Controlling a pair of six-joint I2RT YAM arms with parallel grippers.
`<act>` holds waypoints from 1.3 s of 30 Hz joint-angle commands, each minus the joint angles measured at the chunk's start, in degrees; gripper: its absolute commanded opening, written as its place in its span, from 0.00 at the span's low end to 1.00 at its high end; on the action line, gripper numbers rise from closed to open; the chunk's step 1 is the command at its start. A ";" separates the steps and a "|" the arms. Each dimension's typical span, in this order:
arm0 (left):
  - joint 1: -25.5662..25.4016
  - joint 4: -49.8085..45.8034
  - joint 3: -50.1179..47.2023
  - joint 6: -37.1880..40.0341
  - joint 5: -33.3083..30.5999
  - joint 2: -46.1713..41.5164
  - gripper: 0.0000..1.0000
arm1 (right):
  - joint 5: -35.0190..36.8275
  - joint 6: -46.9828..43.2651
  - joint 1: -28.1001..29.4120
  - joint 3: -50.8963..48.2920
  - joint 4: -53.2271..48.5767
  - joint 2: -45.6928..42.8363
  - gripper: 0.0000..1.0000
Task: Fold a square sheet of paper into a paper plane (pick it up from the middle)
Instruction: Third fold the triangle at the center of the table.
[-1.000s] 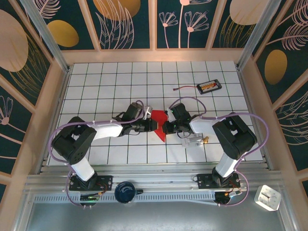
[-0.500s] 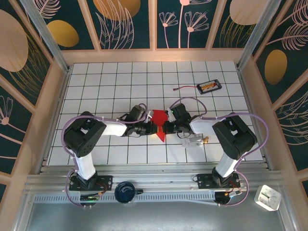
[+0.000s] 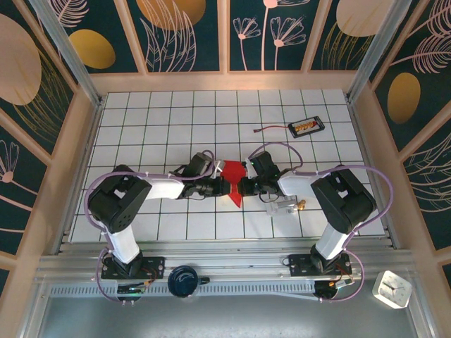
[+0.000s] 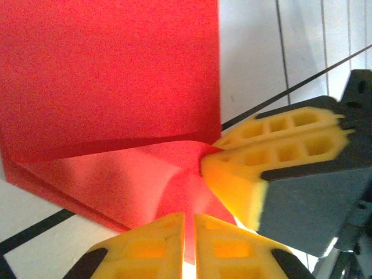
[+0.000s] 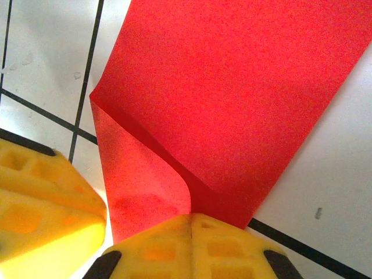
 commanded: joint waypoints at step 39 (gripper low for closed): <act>-2.87 8.39 -7.31 -5.06 6.60 -6.35 0.04 | 3.09 1.63 0.69 -2.20 -5.29 2.15 0.00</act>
